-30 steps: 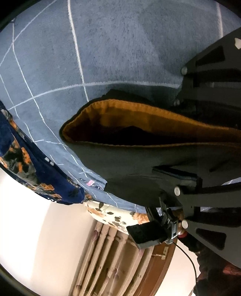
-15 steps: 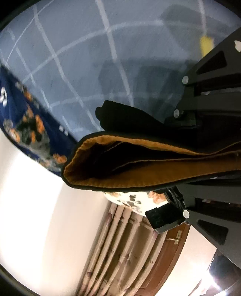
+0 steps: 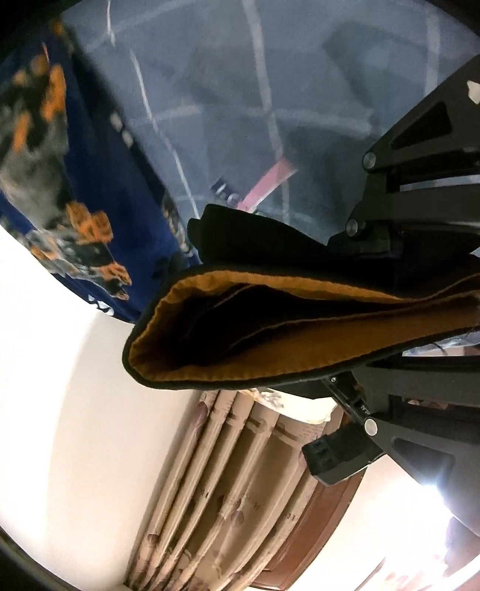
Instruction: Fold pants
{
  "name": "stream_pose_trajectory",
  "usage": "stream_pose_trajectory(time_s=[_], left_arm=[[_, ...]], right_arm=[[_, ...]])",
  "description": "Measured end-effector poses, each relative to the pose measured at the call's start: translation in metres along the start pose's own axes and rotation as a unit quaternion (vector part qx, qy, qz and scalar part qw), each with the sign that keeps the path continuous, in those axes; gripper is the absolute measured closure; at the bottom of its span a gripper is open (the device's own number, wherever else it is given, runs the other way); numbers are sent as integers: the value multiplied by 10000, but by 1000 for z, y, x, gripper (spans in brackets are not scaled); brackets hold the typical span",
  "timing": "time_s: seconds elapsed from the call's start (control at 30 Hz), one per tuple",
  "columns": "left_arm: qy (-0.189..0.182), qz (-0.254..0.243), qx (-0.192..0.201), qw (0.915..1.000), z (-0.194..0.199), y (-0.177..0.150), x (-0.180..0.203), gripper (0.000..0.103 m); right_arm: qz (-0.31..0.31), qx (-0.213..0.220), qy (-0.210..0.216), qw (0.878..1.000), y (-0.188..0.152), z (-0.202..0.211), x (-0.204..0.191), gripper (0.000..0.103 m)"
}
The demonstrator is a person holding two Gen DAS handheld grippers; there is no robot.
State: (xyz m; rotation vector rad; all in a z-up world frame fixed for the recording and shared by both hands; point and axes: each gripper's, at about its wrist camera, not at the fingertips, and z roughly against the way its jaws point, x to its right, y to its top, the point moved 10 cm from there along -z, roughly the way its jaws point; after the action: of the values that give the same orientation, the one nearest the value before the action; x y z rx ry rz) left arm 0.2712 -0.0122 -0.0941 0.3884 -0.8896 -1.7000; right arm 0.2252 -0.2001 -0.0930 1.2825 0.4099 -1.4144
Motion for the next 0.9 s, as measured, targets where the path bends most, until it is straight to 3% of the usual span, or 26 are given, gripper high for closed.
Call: stream_pose_trajectory(time_s=[0.33,0.63,0.9], left_arm=[[645,-257,75,9976,-50,35,-63,80],[790,-344,-188,9961,-104,28,-90,80],[844,-250,-360,9955,-128,9,-101,78]], right_arm=[[20,-48,21,10000,57,-85,11,79],[-295,11,-155,9994,73,-108,55,79],[-460,-40,-278,9985,74,-118,83,79]])
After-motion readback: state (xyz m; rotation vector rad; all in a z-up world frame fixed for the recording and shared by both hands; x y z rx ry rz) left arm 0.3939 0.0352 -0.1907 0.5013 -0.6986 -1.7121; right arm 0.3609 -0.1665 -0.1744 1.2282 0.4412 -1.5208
